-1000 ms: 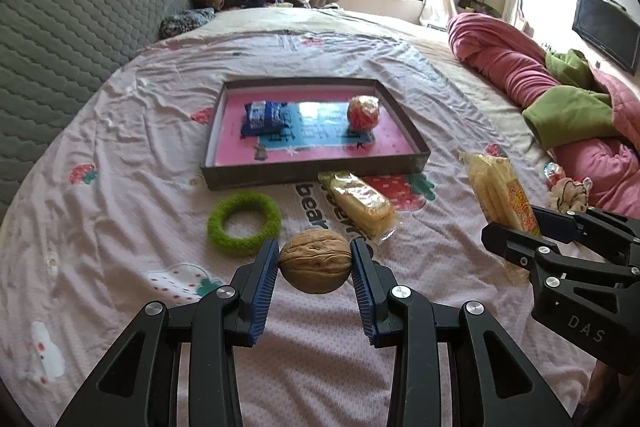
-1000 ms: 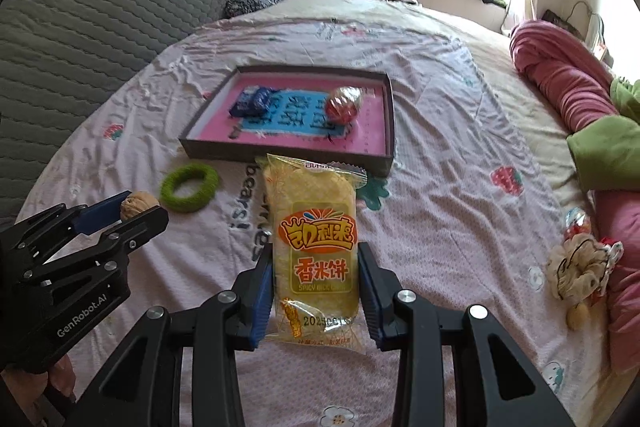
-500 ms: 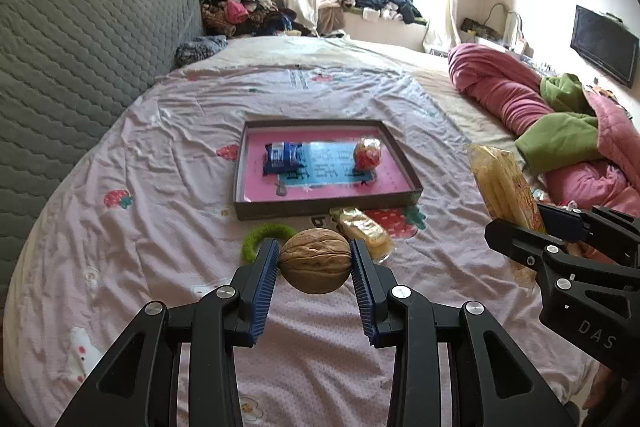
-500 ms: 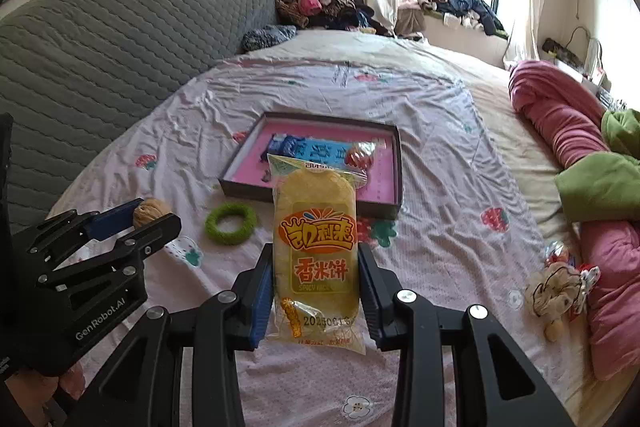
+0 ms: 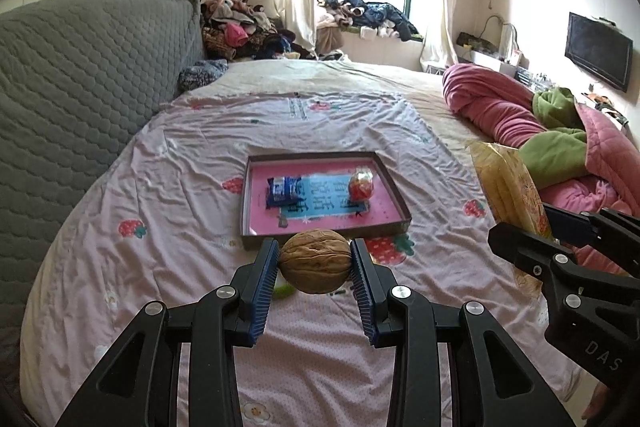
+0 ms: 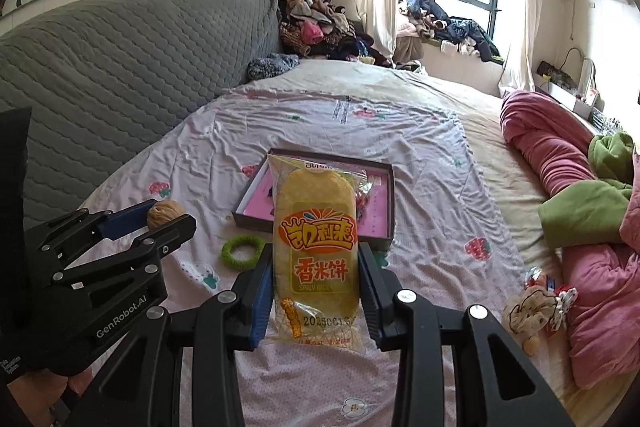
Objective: Organize objects
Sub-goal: 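Lift and carry the walnut and yellow cake packet with both grippers over the tray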
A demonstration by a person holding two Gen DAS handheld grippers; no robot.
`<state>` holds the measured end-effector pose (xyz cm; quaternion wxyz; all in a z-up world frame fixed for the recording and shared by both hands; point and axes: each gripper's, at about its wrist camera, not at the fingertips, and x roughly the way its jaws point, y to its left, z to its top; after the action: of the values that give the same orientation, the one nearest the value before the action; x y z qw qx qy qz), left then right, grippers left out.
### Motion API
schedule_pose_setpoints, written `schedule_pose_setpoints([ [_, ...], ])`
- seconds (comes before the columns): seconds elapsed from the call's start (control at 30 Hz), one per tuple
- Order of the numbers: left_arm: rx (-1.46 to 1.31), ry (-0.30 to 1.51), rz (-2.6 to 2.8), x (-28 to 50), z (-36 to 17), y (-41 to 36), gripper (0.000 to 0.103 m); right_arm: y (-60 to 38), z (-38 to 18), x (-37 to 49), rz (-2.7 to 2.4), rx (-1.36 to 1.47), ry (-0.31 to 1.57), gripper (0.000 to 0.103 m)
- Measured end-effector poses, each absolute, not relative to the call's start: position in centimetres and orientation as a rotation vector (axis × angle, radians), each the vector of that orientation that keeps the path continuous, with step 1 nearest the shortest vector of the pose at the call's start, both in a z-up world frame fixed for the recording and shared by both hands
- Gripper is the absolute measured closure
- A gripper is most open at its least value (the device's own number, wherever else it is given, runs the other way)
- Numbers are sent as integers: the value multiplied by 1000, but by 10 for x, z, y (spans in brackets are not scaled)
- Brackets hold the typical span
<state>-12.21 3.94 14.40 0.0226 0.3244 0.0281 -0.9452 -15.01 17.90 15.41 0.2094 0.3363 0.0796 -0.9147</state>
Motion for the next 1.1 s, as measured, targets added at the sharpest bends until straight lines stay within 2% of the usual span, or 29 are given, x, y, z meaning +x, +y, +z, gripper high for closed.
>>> schedule_pose_setpoints([
  [0.33,963,67,-2933,-138,166,36,65,180,171,-166,-2545,909,207,64],
  [1.1,969,34,-2912,-225,162,23,65,145,171,-246,-2510,885,225,64],
])
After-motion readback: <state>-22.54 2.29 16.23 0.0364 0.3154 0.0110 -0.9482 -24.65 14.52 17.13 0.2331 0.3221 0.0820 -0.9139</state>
